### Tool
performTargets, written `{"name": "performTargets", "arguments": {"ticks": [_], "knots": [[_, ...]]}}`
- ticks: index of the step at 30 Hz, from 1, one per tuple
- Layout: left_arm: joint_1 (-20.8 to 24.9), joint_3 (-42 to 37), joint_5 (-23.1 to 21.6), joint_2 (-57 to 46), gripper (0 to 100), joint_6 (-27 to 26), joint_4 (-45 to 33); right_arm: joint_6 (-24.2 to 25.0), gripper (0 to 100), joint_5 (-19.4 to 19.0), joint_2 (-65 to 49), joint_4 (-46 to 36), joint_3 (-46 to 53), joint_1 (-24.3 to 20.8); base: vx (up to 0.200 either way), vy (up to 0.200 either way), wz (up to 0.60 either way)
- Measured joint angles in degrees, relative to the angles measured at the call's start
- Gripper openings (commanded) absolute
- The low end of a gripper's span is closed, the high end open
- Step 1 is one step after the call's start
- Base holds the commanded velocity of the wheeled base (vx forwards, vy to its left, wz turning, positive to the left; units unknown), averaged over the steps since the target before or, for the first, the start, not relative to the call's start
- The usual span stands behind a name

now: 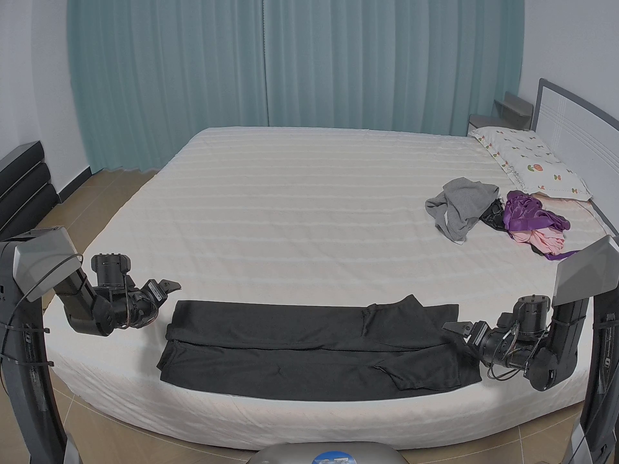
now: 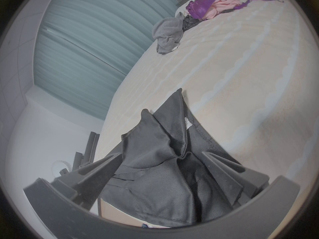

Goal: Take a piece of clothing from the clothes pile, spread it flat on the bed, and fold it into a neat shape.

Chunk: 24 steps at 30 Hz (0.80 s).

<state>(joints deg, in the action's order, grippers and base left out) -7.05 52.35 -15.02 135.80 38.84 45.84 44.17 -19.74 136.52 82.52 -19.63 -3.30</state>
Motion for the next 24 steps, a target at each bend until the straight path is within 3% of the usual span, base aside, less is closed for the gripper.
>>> {"name": "performTargets", "arguments": {"ticks": [7, 12, 17, 24], "knots": [[0.22, -9.85, -0.22, -3.75, 100, 0.88, 3.34, 1.46, 100, -1.74, -0.05, 2.15, 1.30, 0.66, 0.000, 0.000, 0.00], [0.49, -20.10, -0.66, -6.08, 100, 0.16, 11.53, 1.67, 100, -2.12, -0.05, 2.72, 1.79, 0.77, 0.000, 0.000, 0.00], [1.60, -28.67, -0.83, -7.47, 100, -5.29, 17.42, 1.82, 100, -2.32, -0.02, 3.04, 2.21, 0.85, 0.000, 0.000, 0.00], [3.13, -34.94, -2.83, -8.63, 100, -10.07, 19.08, 1.87, 100, -2.38, -0.02, 3.18, 2.55, 0.88, 0.000, 0.000, 0.00]]}}
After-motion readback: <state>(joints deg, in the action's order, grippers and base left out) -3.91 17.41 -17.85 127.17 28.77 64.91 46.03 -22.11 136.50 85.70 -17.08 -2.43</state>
